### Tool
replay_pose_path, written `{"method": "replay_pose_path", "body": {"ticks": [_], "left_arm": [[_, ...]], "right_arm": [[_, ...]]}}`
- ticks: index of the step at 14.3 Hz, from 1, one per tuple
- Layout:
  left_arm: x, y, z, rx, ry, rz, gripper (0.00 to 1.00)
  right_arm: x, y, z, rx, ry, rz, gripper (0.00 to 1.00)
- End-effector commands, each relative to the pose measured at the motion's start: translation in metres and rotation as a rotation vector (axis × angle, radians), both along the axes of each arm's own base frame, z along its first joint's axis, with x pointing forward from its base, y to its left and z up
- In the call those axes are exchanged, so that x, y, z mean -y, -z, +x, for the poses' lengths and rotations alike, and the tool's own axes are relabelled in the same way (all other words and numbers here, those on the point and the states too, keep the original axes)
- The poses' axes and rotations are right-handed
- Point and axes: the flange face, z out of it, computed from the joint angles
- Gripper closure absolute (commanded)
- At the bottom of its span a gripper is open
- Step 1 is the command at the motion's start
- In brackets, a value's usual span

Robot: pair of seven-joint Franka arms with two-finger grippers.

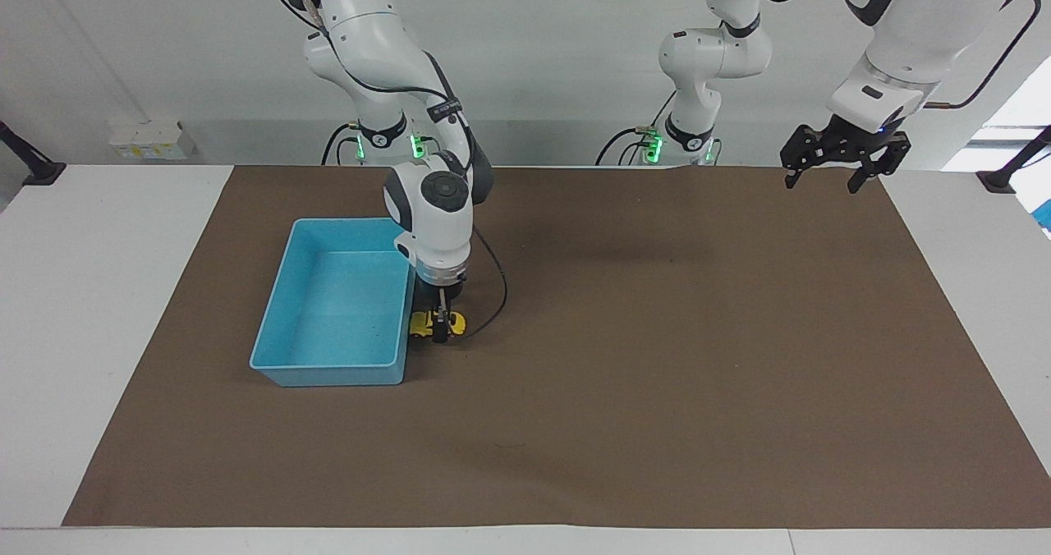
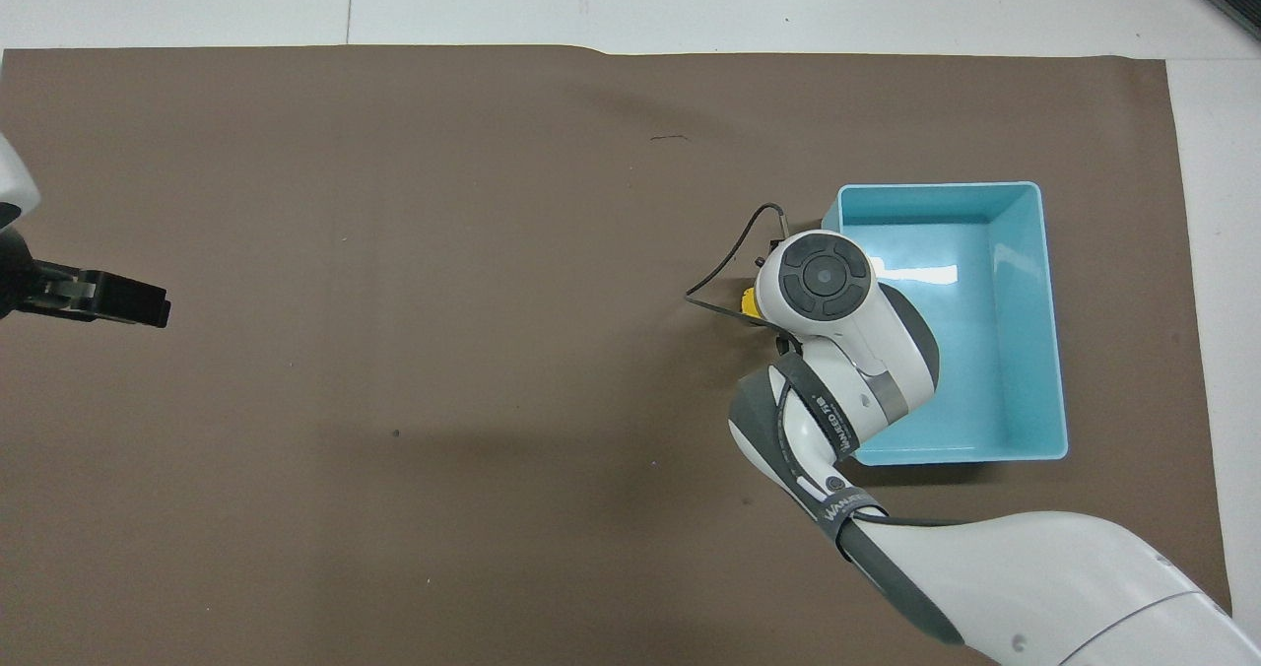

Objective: Wind up and store yellow beetle car
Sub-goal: 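Grasp the yellow car beside the bin with the right gripper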

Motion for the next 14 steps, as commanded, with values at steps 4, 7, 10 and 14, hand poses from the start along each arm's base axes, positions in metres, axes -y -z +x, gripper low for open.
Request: {"method": "replay_pose_path", "body": {"ticks": [4,7,10,14], "left_arm": [[-0.014,-0.008,-0.008,0.012,-0.023,0.007,0.00],[-0.012,-0.008,-0.008,0.012,-0.019,0.007,0.00],[-0.014,-0.008,-0.008,0.012,-0.022,0.007,0.00],[-0.013,-0.008,-0.008,0.012,-0.020,0.006,0.00]], "right_arm": [[-0.031,-0.035,0.000,0.000,0.025,-0.050,1.00],[-0.044,-0.065,-0.004,0.010,0.021,-0.041,1.00],[-0.043,-0.108,-0.011,0.046,-0.022,-0.034,1.00],[-0.038,-0.162,-0.024,0.012,-0.226,0.075,1.00]]}}
